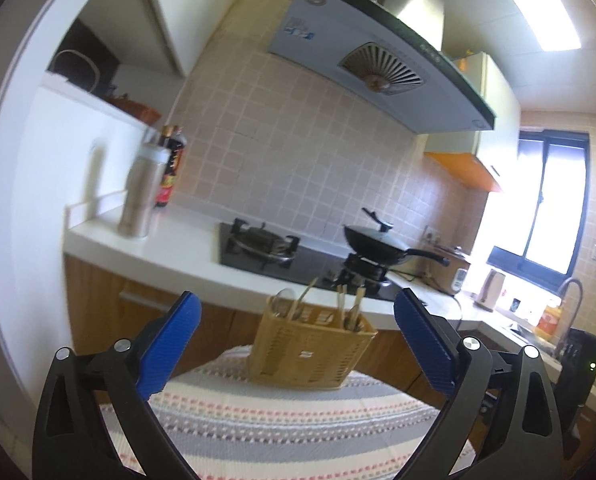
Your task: Organize utensils
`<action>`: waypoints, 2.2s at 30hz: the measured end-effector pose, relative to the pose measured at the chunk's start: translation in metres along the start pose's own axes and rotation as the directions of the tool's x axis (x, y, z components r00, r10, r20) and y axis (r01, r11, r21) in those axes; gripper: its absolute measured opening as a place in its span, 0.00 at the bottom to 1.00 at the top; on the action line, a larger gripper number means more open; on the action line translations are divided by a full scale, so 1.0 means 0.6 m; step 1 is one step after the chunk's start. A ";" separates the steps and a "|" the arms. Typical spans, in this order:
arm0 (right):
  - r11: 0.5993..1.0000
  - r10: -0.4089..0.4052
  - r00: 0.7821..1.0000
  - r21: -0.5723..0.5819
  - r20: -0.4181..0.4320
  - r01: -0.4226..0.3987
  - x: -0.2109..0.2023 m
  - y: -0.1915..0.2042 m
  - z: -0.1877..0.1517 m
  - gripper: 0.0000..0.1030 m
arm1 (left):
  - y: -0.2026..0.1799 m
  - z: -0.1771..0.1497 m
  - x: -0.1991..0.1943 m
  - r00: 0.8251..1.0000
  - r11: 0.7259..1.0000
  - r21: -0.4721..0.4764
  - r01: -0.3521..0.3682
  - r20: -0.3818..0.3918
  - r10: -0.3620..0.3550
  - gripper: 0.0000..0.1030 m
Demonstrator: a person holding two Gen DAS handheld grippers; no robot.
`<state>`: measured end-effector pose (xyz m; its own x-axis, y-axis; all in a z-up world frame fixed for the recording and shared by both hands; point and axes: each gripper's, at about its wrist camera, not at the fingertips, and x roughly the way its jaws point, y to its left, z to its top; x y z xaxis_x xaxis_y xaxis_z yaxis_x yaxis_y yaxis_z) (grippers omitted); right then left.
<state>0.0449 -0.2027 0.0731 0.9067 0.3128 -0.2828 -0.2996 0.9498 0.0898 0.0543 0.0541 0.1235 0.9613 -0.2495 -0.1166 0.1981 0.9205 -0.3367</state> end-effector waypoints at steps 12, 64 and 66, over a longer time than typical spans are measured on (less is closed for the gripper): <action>0.990 -0.130 0.987 0.069 0.096 0.124 0.031 -0.036 -0.095 0.92 | -0.003 -0.163 0.051 0.985 0.981 0.098 -0.169 0.000 0.170 0.92; 0.979 -0.202 0.974 -0.021 0.106 0.205 0.034 -0.016 -0.115 0.92 | -0.016 -0.214 0.083 0.946 0.915 0.257 -0.310 -0.018 0.325 0.92; 0.978 -0.203 0.973 -0.022 0.105 0.206 0.034 -0.015 -0.115 0.92 | -0.016 -0.215 0.085 0.947 0.919 0.257 -0.300 -0.031 0.318 0.92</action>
<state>0.0458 -0.2052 0.0005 0.9748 0.1120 -0.1929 -0.1126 0.9936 0.0082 0.0768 -0.0060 0.0002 0.9679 0.0473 -0.2467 -0.0575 0.9978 -0.0340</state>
